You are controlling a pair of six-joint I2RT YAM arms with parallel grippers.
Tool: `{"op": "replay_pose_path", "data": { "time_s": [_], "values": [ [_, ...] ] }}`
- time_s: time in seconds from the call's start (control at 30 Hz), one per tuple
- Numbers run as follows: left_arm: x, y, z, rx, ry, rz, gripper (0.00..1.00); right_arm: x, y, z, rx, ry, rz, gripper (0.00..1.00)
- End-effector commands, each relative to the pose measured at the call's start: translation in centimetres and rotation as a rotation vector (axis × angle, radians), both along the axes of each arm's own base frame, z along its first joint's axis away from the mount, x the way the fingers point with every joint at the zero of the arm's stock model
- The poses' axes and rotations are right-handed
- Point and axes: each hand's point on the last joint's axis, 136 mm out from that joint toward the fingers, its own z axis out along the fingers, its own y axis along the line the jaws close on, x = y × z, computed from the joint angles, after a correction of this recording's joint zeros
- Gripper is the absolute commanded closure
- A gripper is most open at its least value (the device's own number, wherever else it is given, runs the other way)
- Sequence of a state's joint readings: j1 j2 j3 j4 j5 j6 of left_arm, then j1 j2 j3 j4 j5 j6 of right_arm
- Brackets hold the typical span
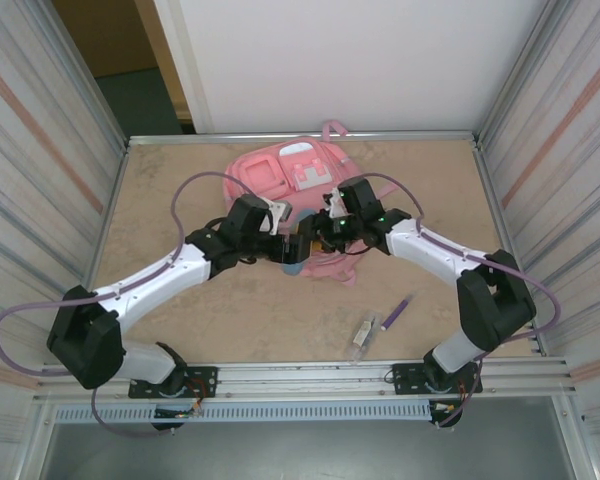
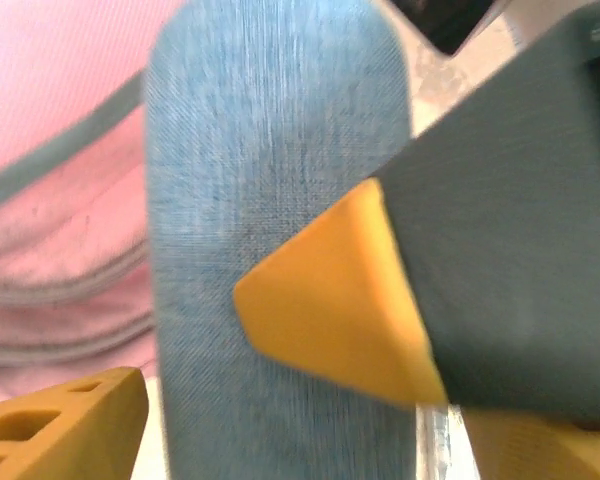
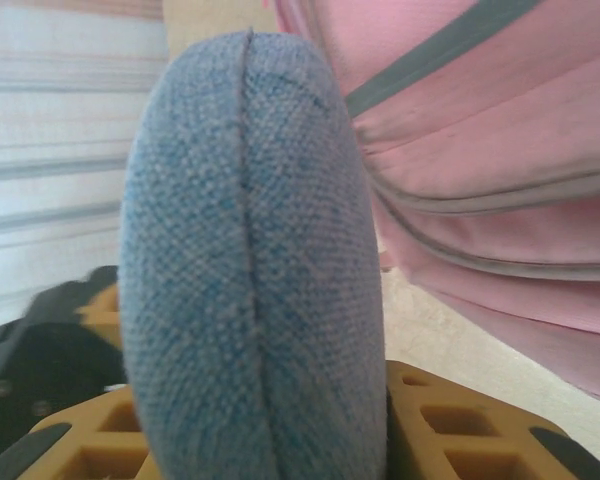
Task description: Pack the student bag
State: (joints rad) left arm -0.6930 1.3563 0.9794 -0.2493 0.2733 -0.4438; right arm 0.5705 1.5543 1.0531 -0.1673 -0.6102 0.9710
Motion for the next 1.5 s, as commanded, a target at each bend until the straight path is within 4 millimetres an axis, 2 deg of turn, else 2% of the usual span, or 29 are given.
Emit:
{"op": "replay_pose_path", "data": {
  "time_s": [0.0, 0.07, 0.17, 0.23, 0.3, 0.37, 0.43, 0.53, 0.6, 0.7, 0.8, 0.83, 0.9, 0.93, 1.07, 1.2, 1.3, 1.4, 1.47],
  "values": [
    [-0.1, 0.1, 3.3, -0.018, -0.147, -0.083, 0.13, 1.1, -4.0, 1.9, 0.005, -0.009, -0.116, 0.69],
    [-0.9, 0.2, 3.2, 0.025, -0.208, -0.179, 0.12, 1.8, -6.6, 2.5, -0.004, -0.029, -0.178, 0.68],
    [-1.9, 0.1, 0.2, 0.201, -0.38, -0.406, 0.18, 2.7, -11.7, 3.0, -0.059, -0.067, -0.294, 0.67],
    [-0.5, 0.6, -1.8, 0.403, -0.474, -0.429, 0.16, 3.1, -14.4, 3.3, -0.082, -0.075, -0.371, 0.67],
    [2.1, 1.6, -3.2, 0.615, -0.524, -0.353, 0.17, 3.2, -16.8, 3.7, -0.081, -0.08, -0.438, 0.67],
    [4.6, 2.4, -3.7, 0.766, -0.52, -0.267, 0.21, 3.0, -18.2, 3.9, -0.081, -0.086, -0.472, 0.67],
    [6.0, 1.8, -4.6, 0.83, -0.529, -0.294, 0.21, 2.6, -19.3, 3.8, -0.091, -0.085, -0.492, 0.67],
    [8.1, 1.2, -5.7, 0.889, -0.559, -0.288, 0.21, 2.0, -20.4, 3.7, -0.09, -0.068, -0.509, 0.66],
    [8.8, 0.4, -6.4, 0.878, -0.557, -0.312, 0.25, 1.7, -20.7, 3.7, -0.083, -0.07, -0.51, 0.66],
    [9.2, -0.8, -8.3, 0.848, -0.512, -0.4, 0.57, 1.2, -21.1, 3.4, -0.088, -0.071, -0.522, 0.66],
    [9.7, -1.0, -9.3, 0.885, -0.471, -0.405, 0.77, 0.9, -20.8, 3.5, -0.072, -0.063, -0.517, 0.66],
    [9.6, -1.3, -9.3, 0.88, -0.475, -0.424, 0.86, 0.7, -20.7, 3.5, -0.069, -0.062, -0.51, 0.66],
    [9.2, -2.0, -8.5, 0.855, -0.494, -0.449, 0.99, 0.4, -20.9, 3.1, -0.083, -0.057, -0.508, 0.66],
    [8.8, -2.5, -7.7, 0.825, -0.5, -0.467, 1.0, 0.3, -21.0, 2.8, -0.091, -0.054, -0.513, 0.66],
    [7.5, -3.9, -3.1, 0.691, -0.49, -0.487, 1.0, 0.3, -20.5, 2.1, -0.061, -0.031, -0.509, 0.66],
    [7.1, -5.2, 3.4, 0.549, -0.564, -0.447, 1.0, 0.4, -19.5, 1.4, -0.072, -0.019, -0.488, 0.66],
    [7.4, -5.8, 8.0, 0.435, -0.614, -0.351, 1.0, 0.6, -18.2, 1.3, -0.067, -0.014, -0.473, 0.66],
    [8.1, -5.9, 10.7, 0.362, -0.612, -0.241, 1.0, 1.5, -16.9, 1.4, -0.057, -0.019, -0.493, 0.65],
    [7.8, -6.6, 11.8, 0.309, -0.61, -0.251, 1.0, 2.7, -15.7, 1.6, -0.008, -0.028, -0.538, 0.64]
  ]
}}
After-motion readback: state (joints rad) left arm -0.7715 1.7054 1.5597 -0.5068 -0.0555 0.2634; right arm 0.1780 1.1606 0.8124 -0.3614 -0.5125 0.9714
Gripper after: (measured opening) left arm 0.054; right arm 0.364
